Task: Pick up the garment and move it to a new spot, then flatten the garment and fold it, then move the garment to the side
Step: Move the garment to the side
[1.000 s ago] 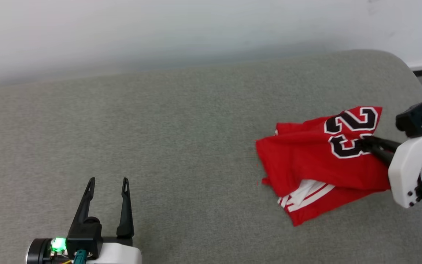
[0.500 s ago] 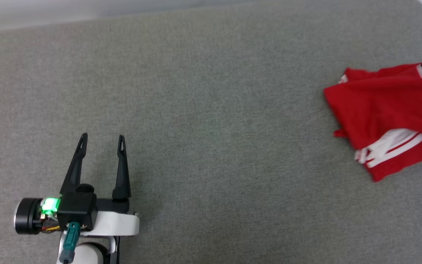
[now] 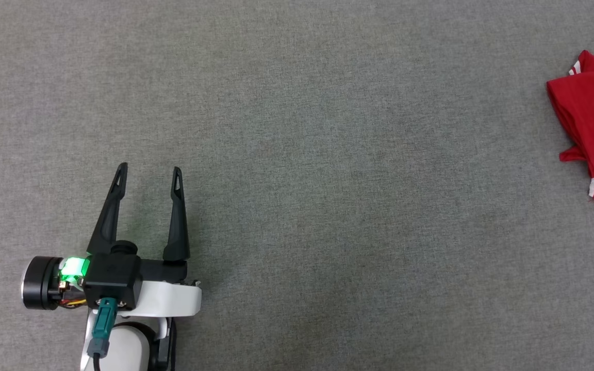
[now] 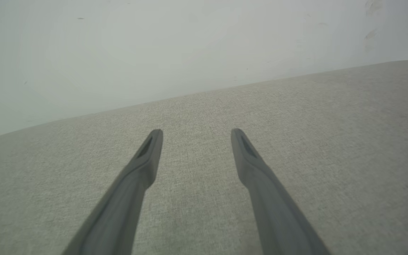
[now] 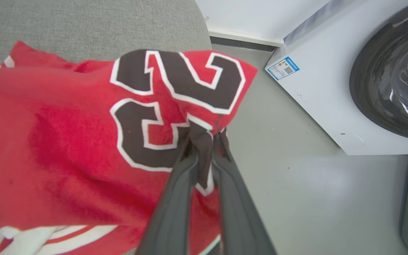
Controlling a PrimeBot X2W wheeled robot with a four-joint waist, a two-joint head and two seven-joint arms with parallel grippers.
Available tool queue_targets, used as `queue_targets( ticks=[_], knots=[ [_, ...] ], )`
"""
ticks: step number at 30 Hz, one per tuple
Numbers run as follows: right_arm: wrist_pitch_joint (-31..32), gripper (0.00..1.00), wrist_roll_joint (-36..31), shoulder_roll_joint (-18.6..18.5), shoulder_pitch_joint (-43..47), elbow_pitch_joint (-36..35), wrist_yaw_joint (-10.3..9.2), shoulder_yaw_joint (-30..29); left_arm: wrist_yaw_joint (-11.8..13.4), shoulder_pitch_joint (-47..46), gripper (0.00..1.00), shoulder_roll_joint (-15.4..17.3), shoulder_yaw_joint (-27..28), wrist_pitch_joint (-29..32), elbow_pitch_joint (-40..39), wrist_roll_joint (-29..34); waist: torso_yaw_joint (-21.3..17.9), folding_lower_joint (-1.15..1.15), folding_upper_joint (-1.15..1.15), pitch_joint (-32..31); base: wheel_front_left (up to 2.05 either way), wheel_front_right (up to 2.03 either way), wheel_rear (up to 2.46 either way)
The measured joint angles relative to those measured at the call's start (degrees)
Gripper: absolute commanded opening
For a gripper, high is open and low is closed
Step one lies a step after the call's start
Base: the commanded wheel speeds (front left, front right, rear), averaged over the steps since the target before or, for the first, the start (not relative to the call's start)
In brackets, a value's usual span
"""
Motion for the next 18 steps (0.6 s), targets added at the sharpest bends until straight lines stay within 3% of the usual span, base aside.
queue_targets(
  ticks=[2, 3, 4, 5, 10, 18],
  knots=[
    [-0.7, 0.0, -0.8, 0.8, -0.1, 1.3, 0.01, -0.2, 0.3, 0.0, 1.0, 0.2, 0.1, 0.0, 0.0, -0.1, 0.0, 0.0, 0.0, -0.2, 0.0, 0.0, 0.0],
    [-0.9, 0.5, -0.9, 1.2, -0.1, 2.1, 0.01, -0.4, 0.4, 0.0, 1.0, 0.2, 0.2, 0.0, 0.1, -0.1, -0.1, 0.0, 0.0, -0.4, 0.0, 0.0, 0.0],
    [-0.9, 0.87, -1.1, 1.6, -0.3, 2.8, 0.0, -0.5, 0.5, 0.0, 1.0, 0.3, 0.2, 0.0, 0.1, -0.2, -0.2, 0.0, 0.0, -0.6, 0.0, 0.0, 0.0],
    [-1.2, 1.0, -1.4, 2.0, -0.3, 3.3, 0.0, -0.7, 0.5, 0.1, 1.0, 0.4, 0.2, 0.0, 0.2, -0.3, -0.2, 0.0, 0.0, -0.9, 0.0, 0.0, 0.0],
    [-5.5, 1.0, -2.1, 2.6, -0.4, 5.5, 0.0, -2.8, 0.9, 0.5, 1.0, 0.3, 0.1, 0.0, 0.8, -0.6, -0.3, -0.01, 0.0, -3.2, 0.0, 0.0, 0.0],
    [-20.2, 1.0, -5.4, 4.7, 4.0, 2.2, 0.0, -7.9, 1.5, 4.5, 1.0, 0.0, 0.4, 0.0, 1.9, -1.6, 0.1, -0.02, 0.0, -9.9, 0.0, 0.0, 0.0]
  ],
)
